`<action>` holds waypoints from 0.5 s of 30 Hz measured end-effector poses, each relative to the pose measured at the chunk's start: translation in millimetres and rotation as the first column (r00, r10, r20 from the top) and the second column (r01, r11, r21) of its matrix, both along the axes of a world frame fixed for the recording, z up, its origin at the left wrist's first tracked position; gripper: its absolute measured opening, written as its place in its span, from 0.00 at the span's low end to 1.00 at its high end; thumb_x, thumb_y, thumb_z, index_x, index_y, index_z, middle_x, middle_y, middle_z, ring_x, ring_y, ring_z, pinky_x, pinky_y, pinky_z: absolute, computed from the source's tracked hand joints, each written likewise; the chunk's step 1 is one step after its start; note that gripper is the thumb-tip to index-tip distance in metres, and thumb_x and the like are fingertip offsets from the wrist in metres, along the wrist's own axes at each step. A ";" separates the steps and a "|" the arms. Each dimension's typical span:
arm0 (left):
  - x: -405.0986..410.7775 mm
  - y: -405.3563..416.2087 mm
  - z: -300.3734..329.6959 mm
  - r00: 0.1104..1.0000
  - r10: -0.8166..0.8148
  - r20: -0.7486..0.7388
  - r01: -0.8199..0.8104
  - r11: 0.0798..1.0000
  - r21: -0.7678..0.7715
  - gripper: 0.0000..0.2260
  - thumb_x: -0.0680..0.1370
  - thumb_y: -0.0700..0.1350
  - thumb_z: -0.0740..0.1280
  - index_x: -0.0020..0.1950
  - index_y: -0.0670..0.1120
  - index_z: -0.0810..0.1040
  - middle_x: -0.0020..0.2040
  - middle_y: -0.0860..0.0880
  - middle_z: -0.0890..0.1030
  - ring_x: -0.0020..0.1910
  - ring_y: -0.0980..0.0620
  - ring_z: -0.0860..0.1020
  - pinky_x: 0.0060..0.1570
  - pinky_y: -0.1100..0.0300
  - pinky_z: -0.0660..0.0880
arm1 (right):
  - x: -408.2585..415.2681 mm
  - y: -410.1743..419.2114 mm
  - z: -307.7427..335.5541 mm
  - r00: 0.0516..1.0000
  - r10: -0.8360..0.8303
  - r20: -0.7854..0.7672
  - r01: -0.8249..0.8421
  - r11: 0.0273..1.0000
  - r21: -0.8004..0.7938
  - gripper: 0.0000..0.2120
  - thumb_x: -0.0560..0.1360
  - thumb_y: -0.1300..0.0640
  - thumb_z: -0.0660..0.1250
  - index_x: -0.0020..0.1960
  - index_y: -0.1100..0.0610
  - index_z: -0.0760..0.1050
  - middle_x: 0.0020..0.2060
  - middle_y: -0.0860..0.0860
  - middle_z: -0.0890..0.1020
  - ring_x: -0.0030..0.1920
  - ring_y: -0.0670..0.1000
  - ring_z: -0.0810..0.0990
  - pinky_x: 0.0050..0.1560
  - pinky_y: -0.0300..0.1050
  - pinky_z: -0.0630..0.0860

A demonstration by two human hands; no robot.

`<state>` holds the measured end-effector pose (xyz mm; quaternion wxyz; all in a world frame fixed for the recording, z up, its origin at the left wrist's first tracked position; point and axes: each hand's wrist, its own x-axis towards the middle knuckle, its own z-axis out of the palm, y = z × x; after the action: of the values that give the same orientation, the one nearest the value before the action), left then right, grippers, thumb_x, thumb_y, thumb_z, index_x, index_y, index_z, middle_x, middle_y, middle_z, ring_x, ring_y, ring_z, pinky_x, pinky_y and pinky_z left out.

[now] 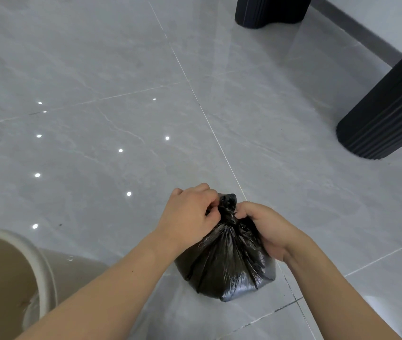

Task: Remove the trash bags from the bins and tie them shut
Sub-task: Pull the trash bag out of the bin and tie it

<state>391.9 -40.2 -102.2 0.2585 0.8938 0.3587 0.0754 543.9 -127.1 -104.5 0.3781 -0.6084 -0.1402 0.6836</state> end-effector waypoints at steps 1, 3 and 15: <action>-0.4 -0.4 -0.9 1.000 -0.007 0.005 0.007 1.000 -0.011 0.04 0.75 0.47 0.63 0.40 0.55 0.70 0.41 0.55 0.73 0.37 0.55 0.71 0.50 0.57 0.66 | 0.5 -0.4 -1.1 1.000 0.000 0.024 0.000 1.000 -0.005 0.20 0.59 0.54 0.66 0.48 0.62 0.76 0.43 0.62 0.76 0.44 0.59 0.75 0.47 0.54 0.71; -3.1 1.2 -4.0 0.999 0.009 0.037 -0.007 0.999 -0.041 0.04 0.75 0.46 0.63 0.40 0.53 0.73 0.41 0.54 0.73 0.35 0.54 0.72 0.46 0.56 0.69 | 2.7 -0.9 -2.9 0.991 0.001 0.136 -0.006 0.999 0.035 0.16 0.65 0.56 0.65 0.47 0.67 0.77 0.42 0.66 0.79 0.43 0.59 0.78 0.48 0.59 0.74; -10.2 5.1 -11.7 1.000 0.023 0.017 -0.022 0.996 -0.084 0.04 0.77 0.46 0.63 0.43 0.52 0.75 0.42 0.54 0.74 0.34 0.54 0.72 0.42 0.58 0.67 | -0.3 1.4 -7.9 0.852 0.053 0.522 -0.142 0.981 0.132 0.17 0.75 0.61 0.61 0.54 0.41 0.79 0.39 0.58 0.79 0.38 0.51 0.73 0.45 0.54 0.75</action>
<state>381.7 -35.2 -113.9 0.2982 0.8773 0.3692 0.0709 543.6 -125.8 -112.5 0.3406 -0.7277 -0.3232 0.5000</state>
